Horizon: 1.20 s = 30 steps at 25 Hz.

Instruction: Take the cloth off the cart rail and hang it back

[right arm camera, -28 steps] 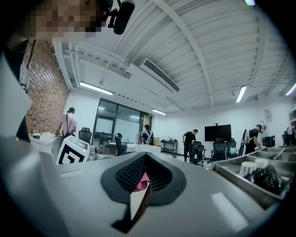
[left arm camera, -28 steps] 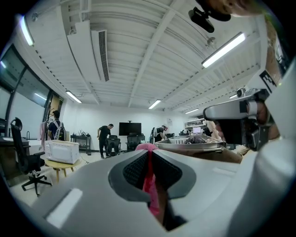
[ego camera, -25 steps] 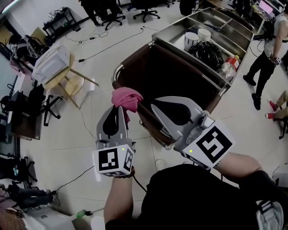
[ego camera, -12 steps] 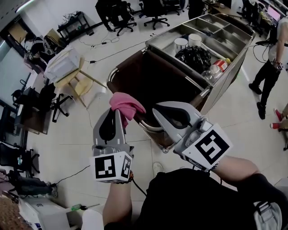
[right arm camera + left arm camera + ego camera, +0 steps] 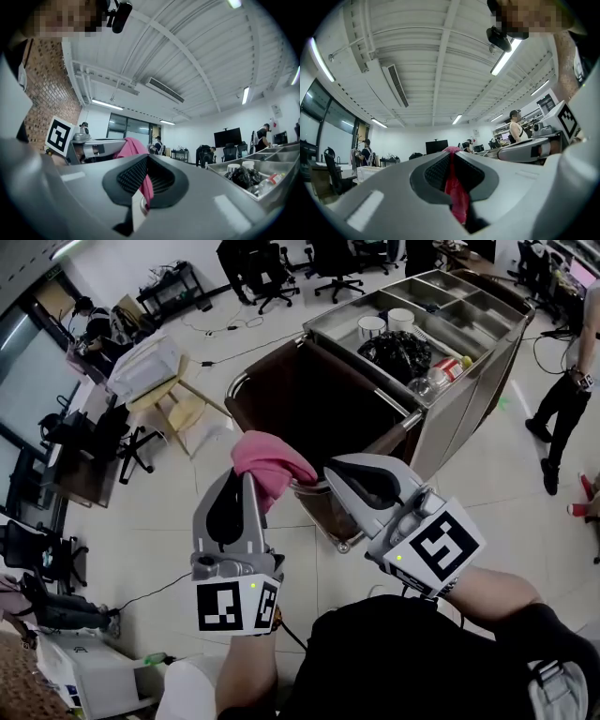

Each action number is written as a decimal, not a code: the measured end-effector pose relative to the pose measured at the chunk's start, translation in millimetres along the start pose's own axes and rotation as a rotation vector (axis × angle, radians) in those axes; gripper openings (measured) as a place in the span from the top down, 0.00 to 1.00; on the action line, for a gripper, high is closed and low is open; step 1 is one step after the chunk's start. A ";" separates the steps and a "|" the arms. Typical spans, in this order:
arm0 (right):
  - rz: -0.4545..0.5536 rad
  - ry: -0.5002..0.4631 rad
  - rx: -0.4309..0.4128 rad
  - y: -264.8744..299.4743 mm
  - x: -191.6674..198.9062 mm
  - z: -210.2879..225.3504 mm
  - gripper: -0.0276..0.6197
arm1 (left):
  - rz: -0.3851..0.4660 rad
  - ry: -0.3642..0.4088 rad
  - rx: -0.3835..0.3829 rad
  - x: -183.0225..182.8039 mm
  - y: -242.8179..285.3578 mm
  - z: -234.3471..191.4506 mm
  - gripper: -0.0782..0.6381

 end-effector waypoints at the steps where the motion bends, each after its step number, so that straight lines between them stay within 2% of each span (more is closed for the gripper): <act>1: 0.004 -0.004 0.000 -1.3 -2.6 -5.3 0.96 | 0.006 -0.003 0.003 -5.7 -4.7 -0.5 0.86; 4: -0.004 0.002 0.018 -7.2 -6.2 -23.2 0.96 | 0.029 -0.012 0.015 -19.1 -21.2 -0.7 0.86; 7: -0.078 0.071 0.069 -13.3 1.8 -41.8 0.96 | 0.042 -0.017 0.035 -26.2 -38.2 -1.2 0.86; 14: -0.007 -0.013 0.079 -20.9 -6.2 -86.0 0.96 | 0.058 -0.039 0.084 -44.4 -81.8 -2.9 0.86; 19: -0.025 -0.039 0.098 -23.7 -0.1 -113.8 0.96 | 0.063 -0.068 0.111 -45.4 -106.7 -4.6 0.86; 23: -0.032 -0.043 0.104 -33.1 1.7 -119.4 0.96 | 0.056 -0.084 0.124 -42.5 -113.8 7.4 0.86; 26: -0.077 -0.001 0.121 -44.0 3.2 -122.3 0.96 | 0.044 -0.102 0.131 -41.7 -117.1 19.5 0.86; 30: -0.040 -0.053 0.092 -45.3 -1.7 -119.0 0.96 | 0.036 -0.114 0.122 -36.1 -117.3 26.2 0.86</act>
Point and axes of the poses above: the fingertips, and each gripper's own axes: y forward along the fingers, z to its right, x out of its underside, the point moved 2 cm from there along -y, backward along the fingers, and after that the axes turned 12 degrees about y, right-handed, at the moved point
